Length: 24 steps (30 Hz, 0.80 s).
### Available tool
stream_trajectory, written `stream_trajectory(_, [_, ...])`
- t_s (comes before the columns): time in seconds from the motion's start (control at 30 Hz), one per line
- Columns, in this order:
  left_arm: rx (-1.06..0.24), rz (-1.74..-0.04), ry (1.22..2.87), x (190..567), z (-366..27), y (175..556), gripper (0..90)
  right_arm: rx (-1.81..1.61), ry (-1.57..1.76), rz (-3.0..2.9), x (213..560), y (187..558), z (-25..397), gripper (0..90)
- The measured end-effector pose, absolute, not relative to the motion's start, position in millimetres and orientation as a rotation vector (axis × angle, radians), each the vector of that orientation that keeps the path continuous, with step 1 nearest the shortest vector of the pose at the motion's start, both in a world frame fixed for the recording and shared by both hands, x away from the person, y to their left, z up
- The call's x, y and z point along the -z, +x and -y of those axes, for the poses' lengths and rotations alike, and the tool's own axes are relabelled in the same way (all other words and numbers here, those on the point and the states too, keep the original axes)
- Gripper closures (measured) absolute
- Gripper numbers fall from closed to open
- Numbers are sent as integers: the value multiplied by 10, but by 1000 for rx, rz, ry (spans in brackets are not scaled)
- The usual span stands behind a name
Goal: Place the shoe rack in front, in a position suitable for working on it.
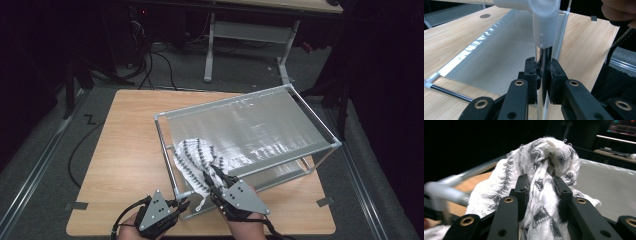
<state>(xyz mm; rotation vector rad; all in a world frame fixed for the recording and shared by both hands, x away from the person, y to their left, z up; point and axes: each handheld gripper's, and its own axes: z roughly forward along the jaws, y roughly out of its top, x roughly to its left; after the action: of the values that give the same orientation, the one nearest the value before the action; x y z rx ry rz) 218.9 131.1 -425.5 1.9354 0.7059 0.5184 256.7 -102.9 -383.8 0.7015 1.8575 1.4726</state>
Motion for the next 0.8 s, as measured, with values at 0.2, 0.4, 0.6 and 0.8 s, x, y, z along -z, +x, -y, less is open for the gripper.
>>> stream_trajectory(0.2, [-524, -697, 1910, 4282, -1345, 2146, 799, -1431, 759, -1807, 3840, 2651, 1325, 698])
stream_trajectory(0.4, [-527, -684, 1913, 4286, -1411, 2130, 798, -1383, 818, -1766, 3833, 2778, 1690, 706])
stream_trajectory(0.6, [-556, -691, 1912, 4289, -1479, 2129, 794, -1350, 899, -1705, 3836, 2902, 2020, 713])
stream_trajectory(0.8, [-567, -690, 1910, 4294, -1507, 2147, 793, -1304, 980, -1644, 3823, 3015, 2326, 726])
